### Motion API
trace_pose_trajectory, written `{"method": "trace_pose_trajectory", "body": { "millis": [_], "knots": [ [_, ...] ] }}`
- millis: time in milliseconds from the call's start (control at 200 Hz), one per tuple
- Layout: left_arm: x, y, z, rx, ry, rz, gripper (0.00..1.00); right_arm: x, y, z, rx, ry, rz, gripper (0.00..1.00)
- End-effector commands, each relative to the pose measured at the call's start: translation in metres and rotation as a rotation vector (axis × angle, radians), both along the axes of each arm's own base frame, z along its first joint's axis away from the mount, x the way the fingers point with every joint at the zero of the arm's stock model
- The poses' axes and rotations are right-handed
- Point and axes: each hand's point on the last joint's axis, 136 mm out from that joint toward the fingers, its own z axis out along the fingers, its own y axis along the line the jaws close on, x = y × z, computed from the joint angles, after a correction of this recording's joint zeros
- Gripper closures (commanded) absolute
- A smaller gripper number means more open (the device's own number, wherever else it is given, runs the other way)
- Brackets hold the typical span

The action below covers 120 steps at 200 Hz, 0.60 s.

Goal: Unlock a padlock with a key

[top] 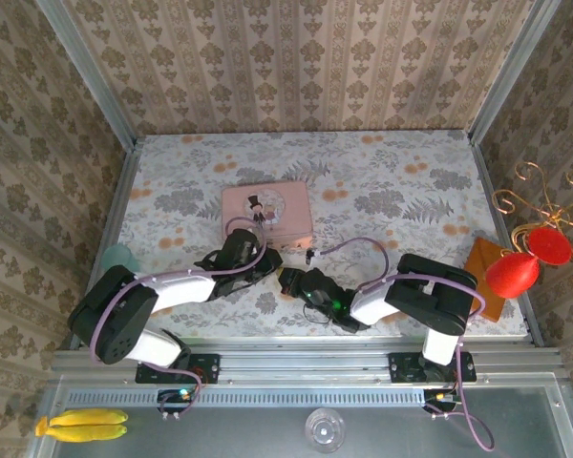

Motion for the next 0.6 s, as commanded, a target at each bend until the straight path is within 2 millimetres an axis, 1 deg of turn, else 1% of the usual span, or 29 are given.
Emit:
{"method": "trace_pose_trajectory", "body": {
  "millis": [0, 65, 180, 340, 595],
  "knots": [
    [0.005, -0.010, 0.014, -0.037, -0.052, -0.037, 1.00, 0.019, -0.046, -0.027, -0.068, 0.024, -0.214, 0.93],
    [0.005, -0.009, 0.012, -0.040, -0.052, -0.030, 0.91, 0.019, -0.045, -0.028, -0.072, 0.025, -0.214, 0.93],
    [0.005, -0.007, 0.009, -0.034, -0.044, -0.025, 0.83, 0.019, -0.046, -0.028, -0.076, 0.024, -0.213, 0.93],
    [0.007, -0.003, 0.007, -0.035, -0.037, -0.020, 0.68, 0.017, -0.048, -0.028, -0.098, 0.018, -0.225, 0.93],
    [0.009, 0.005, 0.004, -0.019, -0.032, -0.001, 0.56, 0.016, -0.050, -0.025, -0.104, 0.010, -0.225, 0.93]
  ]
}}
